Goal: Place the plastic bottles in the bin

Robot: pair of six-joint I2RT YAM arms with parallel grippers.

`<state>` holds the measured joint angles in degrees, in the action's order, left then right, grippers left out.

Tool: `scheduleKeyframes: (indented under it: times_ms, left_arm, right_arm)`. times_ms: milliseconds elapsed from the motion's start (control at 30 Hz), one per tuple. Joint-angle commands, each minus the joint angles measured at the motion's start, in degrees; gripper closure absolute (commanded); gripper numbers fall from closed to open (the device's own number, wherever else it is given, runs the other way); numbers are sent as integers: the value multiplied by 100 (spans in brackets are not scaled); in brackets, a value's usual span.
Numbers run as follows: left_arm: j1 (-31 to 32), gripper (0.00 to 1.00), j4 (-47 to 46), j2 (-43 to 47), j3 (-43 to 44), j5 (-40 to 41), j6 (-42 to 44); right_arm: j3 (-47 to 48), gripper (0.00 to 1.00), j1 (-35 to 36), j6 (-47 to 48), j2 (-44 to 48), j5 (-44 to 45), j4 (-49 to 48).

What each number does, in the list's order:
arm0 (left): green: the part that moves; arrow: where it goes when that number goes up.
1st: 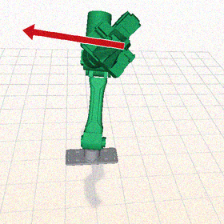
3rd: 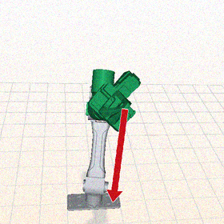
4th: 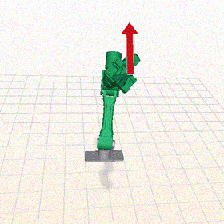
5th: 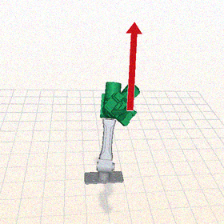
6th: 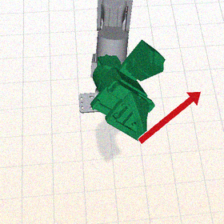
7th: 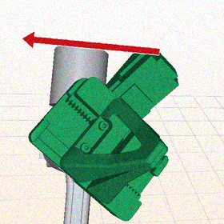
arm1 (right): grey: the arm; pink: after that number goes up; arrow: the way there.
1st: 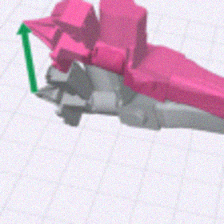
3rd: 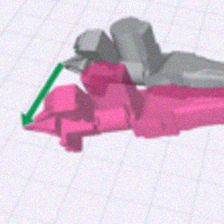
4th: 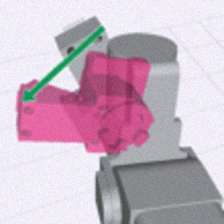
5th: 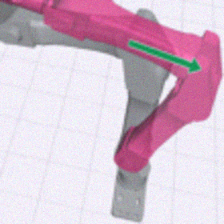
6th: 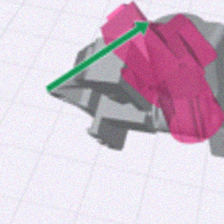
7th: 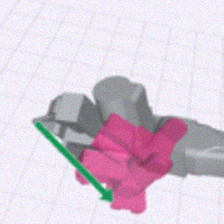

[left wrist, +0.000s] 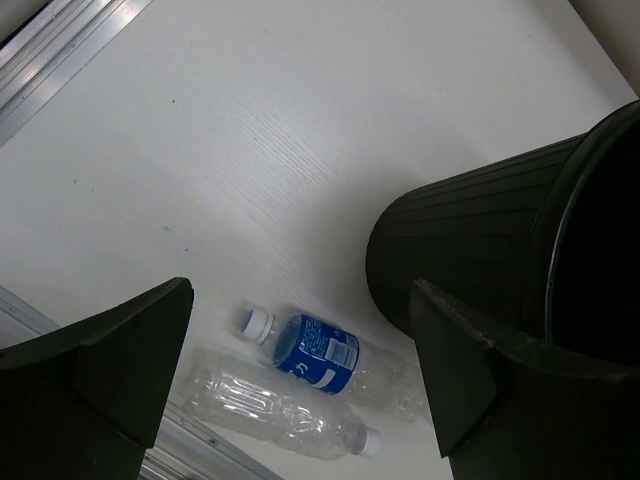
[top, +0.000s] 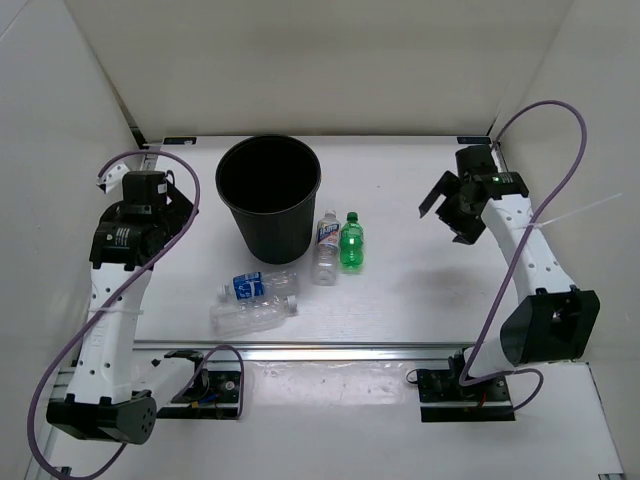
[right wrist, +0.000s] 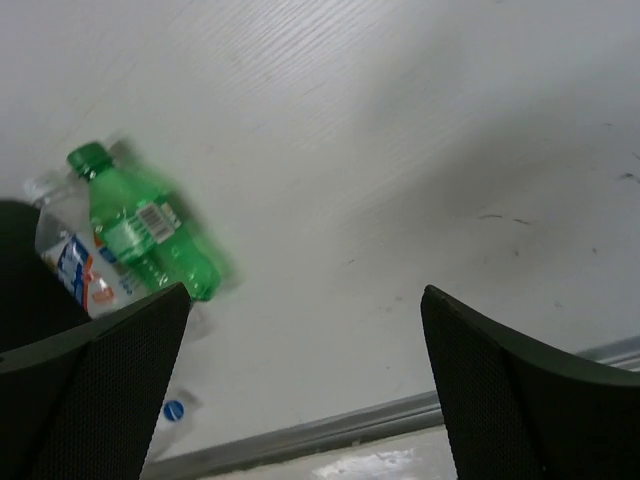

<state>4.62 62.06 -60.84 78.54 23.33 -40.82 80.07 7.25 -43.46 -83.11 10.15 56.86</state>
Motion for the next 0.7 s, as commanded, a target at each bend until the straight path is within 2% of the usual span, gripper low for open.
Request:
scheduleKeyframes:
  times_ms: [0, 67, 200, 333, 500, 667]
  left_arm:
    - [56, 0, -1, 274, -180, -30, -128]
    - [56, 0, -1, 361, -277, -30, -128]
    - [56, 0, 60, 591, -523, 30, -67]
    - [109, 0, 183, 740, -585, 277, 152]
    - [162, 0, 332, 741, -481, 347, 372]
    - [162, 0, 412, 687, -366, 216, 434]
  right_arm:
    - [-141, 0, 119, 742, 49, -1014, -413]
    - [-54, 0, 259, 873, -319, -1565, -360]
    - [280, 0, 795, 927, -1092, -1797, -246]
    - [351, 0, 1199, 1067, -1752, -2508, -824]
    - [789, 0, 1551, 1121, -2698, -2703, -1317]
    - [1440, 0, 1622, 1173, -3544, -2817, -1318]
